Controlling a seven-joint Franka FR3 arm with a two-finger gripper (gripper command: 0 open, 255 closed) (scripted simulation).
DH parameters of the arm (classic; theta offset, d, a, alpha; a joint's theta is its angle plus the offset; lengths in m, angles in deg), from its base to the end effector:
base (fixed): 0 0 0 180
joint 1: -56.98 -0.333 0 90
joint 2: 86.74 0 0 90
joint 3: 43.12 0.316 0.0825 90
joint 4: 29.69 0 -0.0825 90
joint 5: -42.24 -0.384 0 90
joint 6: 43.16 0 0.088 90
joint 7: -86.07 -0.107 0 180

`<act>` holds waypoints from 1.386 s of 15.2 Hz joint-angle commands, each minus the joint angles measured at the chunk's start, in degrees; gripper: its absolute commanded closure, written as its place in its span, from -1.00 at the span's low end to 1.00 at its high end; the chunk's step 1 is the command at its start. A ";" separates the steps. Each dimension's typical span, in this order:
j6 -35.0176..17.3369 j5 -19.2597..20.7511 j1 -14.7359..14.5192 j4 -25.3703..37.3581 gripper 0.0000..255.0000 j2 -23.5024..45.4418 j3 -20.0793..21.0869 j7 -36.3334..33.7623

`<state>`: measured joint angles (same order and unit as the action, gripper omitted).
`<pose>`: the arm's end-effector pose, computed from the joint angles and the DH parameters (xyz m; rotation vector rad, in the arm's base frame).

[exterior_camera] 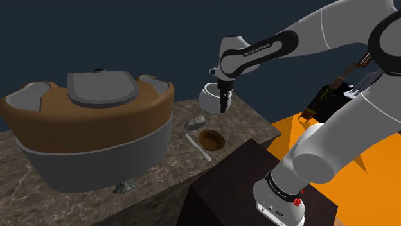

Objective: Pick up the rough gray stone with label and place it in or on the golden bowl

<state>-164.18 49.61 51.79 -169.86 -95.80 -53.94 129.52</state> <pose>0.4408 -0.0488 0.3458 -2.9095 -1.1305 0.3011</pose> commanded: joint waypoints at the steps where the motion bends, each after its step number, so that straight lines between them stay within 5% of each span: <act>1: -4.07 0.53 -0.11 0.69 -1.00 4.24 -0.51 3.65; 16: -22.95 2.32 0.35 18.96 -1.00 37.34 2.97 23.77; 21: -25.93 2.72 0.73 20.60 -1.00 41.68 3.23 24.56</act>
<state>-189.35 52.27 52.41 -149.25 -54.81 -50.69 154.00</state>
